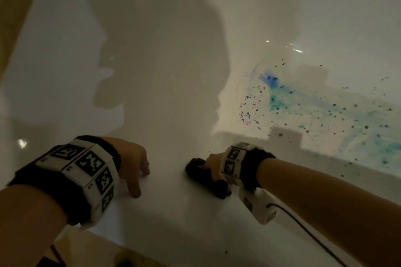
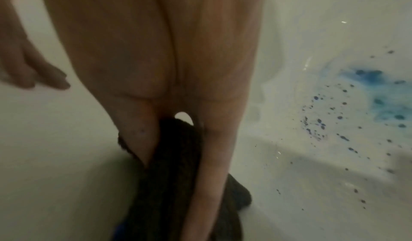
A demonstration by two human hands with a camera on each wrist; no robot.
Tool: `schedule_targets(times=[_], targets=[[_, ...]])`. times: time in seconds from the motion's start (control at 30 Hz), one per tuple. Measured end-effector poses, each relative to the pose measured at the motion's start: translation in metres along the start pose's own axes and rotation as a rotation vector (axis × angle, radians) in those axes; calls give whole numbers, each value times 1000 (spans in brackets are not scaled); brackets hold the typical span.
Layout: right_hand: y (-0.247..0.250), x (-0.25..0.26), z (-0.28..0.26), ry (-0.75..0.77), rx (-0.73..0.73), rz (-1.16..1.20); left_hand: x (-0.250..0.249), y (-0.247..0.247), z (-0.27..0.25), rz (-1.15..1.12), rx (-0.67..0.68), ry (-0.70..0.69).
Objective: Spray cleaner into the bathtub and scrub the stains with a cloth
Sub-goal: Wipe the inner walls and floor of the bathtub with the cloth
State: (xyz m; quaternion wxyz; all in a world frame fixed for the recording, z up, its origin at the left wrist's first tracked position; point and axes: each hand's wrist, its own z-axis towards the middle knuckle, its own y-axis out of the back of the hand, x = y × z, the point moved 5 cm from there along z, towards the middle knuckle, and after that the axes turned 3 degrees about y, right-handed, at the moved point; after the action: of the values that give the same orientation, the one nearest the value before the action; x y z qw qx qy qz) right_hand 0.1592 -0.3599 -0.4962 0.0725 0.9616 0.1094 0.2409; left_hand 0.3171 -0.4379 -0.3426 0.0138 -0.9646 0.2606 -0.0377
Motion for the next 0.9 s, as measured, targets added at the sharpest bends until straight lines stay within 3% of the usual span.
schedule_targets(times=[0.07, 0.13, 0.23, 0.3, 0.4, 0.47, 0.63, 0.9], targets=[[8, 8, -24, -19, 10, 84, 1, -1, -4, -11, 0, -9], [18, 27, -62, 79, -22, 225, -1, 0, -5, -2, -14, -24], [44, 55, -115, 276, -227, 494, 2, -2, -5, -11, -36, -27], [54, 77, -136, 400, -315, 550, 5, -5, -4, -32, -49, -34], [51, 109, -138, 512, -292, 539, 6, -8, -1, -65, -54, -43], [47, 121, -140, 575, -340, 355, 5, -9, -1, -30, -35, -30], [19, 109, -161, 716, -439, 111, 3, -7, -4, -19, -30, -9], [-38, 60, -204, 666, -379, 82, -17, -14, -14, -29, -51, -24]])
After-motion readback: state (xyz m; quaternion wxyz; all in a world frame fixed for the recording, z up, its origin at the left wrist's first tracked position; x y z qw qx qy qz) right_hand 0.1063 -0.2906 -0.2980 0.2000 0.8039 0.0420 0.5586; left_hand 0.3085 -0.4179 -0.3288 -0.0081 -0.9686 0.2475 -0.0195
